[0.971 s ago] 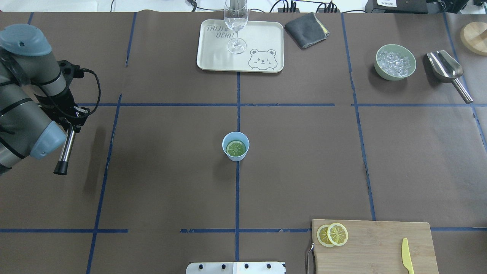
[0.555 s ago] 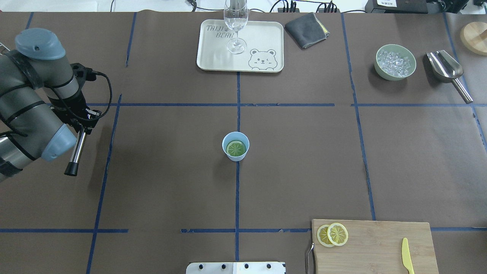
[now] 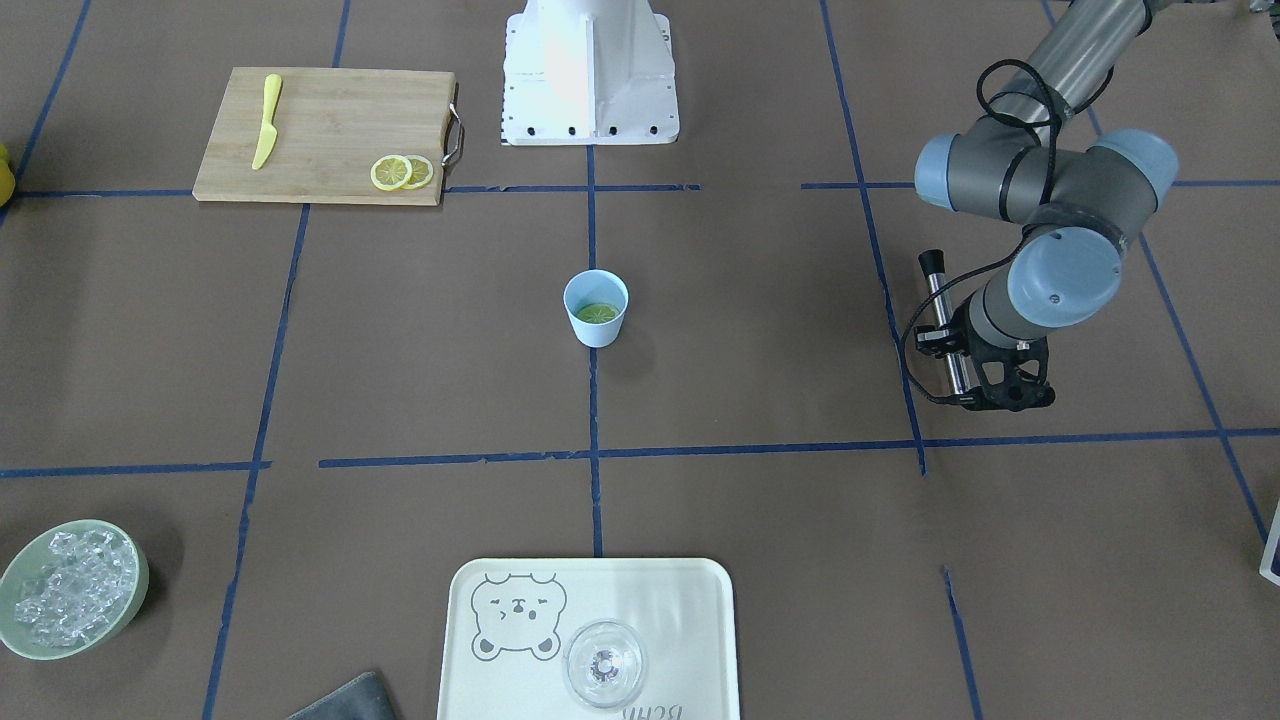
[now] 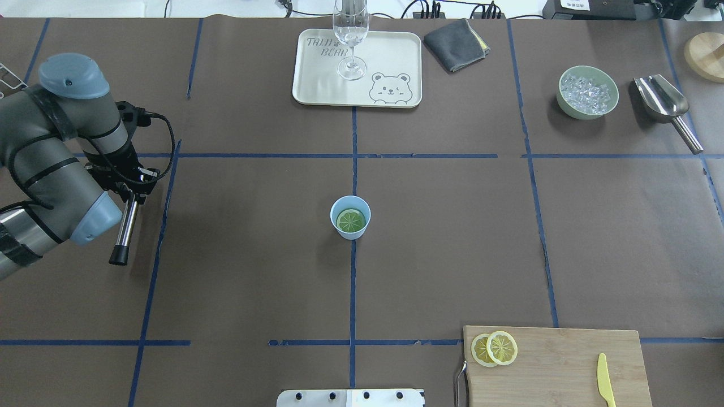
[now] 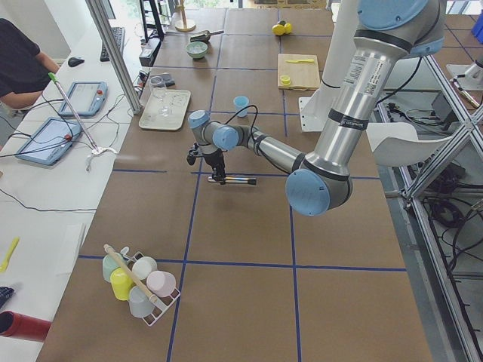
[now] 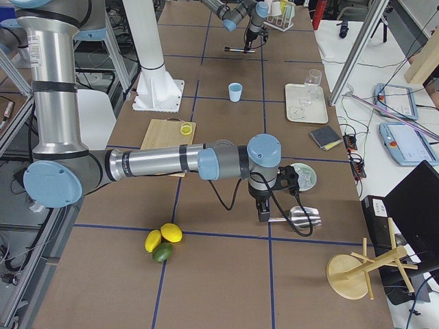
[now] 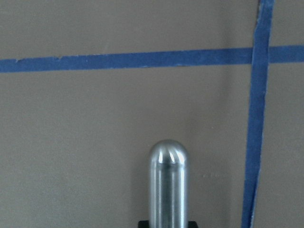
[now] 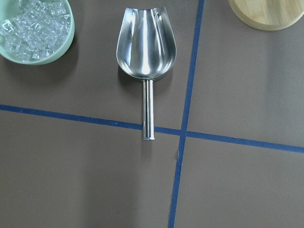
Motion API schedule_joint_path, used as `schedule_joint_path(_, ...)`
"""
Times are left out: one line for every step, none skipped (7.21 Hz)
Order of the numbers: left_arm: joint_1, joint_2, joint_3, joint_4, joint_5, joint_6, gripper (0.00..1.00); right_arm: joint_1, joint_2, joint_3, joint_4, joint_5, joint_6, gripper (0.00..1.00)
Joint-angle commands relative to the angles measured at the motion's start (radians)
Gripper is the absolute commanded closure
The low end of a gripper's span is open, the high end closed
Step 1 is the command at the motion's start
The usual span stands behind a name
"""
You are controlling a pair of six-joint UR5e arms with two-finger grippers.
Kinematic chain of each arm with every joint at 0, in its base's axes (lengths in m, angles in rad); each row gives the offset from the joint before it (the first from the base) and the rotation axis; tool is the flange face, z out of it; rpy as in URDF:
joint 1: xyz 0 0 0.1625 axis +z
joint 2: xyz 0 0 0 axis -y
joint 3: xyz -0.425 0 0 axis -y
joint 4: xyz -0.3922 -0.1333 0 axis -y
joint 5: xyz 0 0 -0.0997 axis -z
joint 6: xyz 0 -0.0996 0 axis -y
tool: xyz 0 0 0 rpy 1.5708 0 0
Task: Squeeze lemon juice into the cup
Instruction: 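Lower the muddler onto the table with the left gripper and release it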
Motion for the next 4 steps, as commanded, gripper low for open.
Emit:
schedule_joint_path(0.002, 0.003, 0.003, -0.002, 0.000, 0.001, 0.74, 0.000, 0.000, 0.001, 0.000, 0.000, 0.000, 0.00)
schedule_joint_path(0.002, 0.003, 0.002, -0.004, 0.000, 0.002, 0.06, 0.000, 0.000, 0.001, 0.000, 0.000, 0.000, 0.00)
schedule_joint_path(0.002, 0.003, 0.002, -0.004, 0.000, 0.002, 0.00, 0.000, 0.000, 0.001, 0.000, 0.000, 0.000, 0.00)
schedule_joint_path(0.002, 0.006, -0.003, -0.004, 0.001, 0.004, 0.00, 0.000, 0.000, 0.001, 0.000, 0.001, 0.000, 0.00)
